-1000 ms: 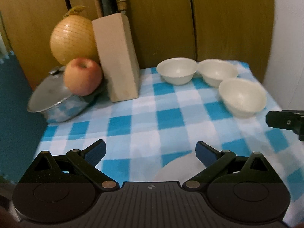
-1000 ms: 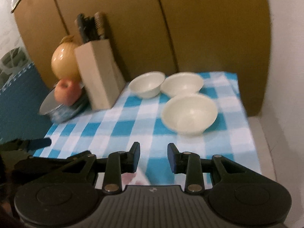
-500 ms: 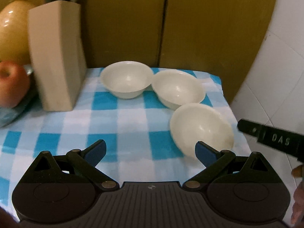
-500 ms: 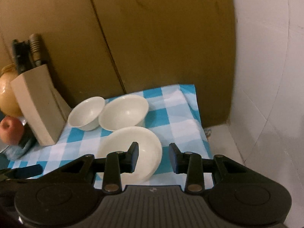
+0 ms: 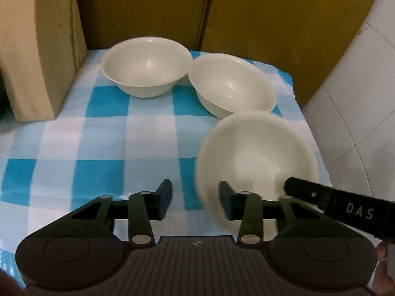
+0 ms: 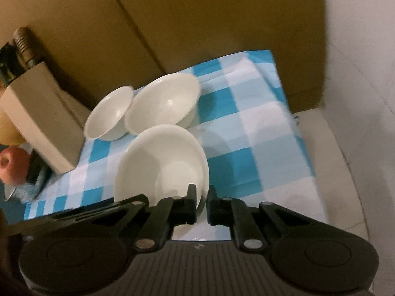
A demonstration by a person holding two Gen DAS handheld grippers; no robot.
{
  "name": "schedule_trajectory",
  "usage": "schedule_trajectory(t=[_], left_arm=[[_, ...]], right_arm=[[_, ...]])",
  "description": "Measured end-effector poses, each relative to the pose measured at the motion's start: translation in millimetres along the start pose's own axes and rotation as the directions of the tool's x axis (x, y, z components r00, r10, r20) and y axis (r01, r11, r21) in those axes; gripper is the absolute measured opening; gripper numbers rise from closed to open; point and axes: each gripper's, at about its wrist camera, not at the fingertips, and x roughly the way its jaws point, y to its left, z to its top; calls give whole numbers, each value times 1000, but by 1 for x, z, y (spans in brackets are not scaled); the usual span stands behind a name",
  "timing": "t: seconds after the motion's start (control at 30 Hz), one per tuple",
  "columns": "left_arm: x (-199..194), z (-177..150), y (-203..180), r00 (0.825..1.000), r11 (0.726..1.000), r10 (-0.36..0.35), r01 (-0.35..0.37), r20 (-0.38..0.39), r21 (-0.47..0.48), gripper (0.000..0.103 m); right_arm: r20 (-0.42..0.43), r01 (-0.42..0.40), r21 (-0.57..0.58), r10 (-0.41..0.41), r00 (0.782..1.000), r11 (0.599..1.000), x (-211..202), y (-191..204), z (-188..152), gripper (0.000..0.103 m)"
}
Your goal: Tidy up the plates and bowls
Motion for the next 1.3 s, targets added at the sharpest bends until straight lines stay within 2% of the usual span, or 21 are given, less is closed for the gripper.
schedule_trajectory(t=[0.07, 0.2, 0.33, 0.4, 0.57, 0.63, 0.7, 0.83, 1.03, 1.3], left_arm=[[-14, -4, 5, 1000, 1000, -13, 13, 11, 15, 52], [-44, -17, 22, 998, 998, 19, -22, 56, 66, 53], [-68, -25, 50, 998, 1000, 12, -12, 60, 0, 52], [-73, -25, 58, 997, 999, 32, -30, 65, -24, 52], [-81, -29, 80, 995, 995, 69, -64, 68, -76, 55], [-83, -30, 88, 993, 992, 98, -91, 73, -86, 63], [-82, -29, 95, 990, 988, 119, -111, 73, -105, 63], [-85, -25, 101, 990, 986, 119, -109, 78, -125, 64], [-87, -7, 80, 990, 992, 67, -53, 125, -114, 71], [-71, 35, 33, 987, 996, -19, 33, 162, -83, 73]], right_arm=[[-23, -55, 8, 55, 998, 998, -1, 7, -3, 3], [-51, -132, -27, 130, 990, 991, -11, 30, -14, 3], [-105, -188, -33, 183, 977, 982, -8, 49, -28, 3], [-130, -211, -18, 206, 970, 977, -2, 58, -32, 3], [-140, -249, -61, 239, 961, 967, 3, 81, -37, 4], [-101, -221, -82, 213, 972, 972, 2, 83, -36, 5], [-79, -189, -97, 182, 980, 977, 0, 79, -35, 12], [-47, -154, -28, 152, 987, 988, -3, 55, -26, 14], [78, -79, 30, 76, 994, 996, -15, 22, -2, 20], [138, -28, 106, 13, 990, 994, -4, 2, 38, 20]])
